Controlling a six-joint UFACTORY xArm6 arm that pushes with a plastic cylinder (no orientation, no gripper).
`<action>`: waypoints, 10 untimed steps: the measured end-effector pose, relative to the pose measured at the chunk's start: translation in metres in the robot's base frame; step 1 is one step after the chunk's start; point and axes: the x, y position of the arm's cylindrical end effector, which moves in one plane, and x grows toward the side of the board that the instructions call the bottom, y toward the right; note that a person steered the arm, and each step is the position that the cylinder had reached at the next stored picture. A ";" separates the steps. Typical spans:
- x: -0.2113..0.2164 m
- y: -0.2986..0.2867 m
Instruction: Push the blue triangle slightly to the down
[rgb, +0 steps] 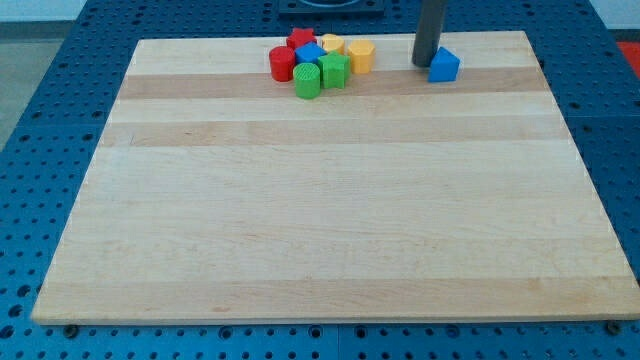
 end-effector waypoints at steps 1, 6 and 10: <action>0.038 0.002; -0.009 0.011; 0.016 0.010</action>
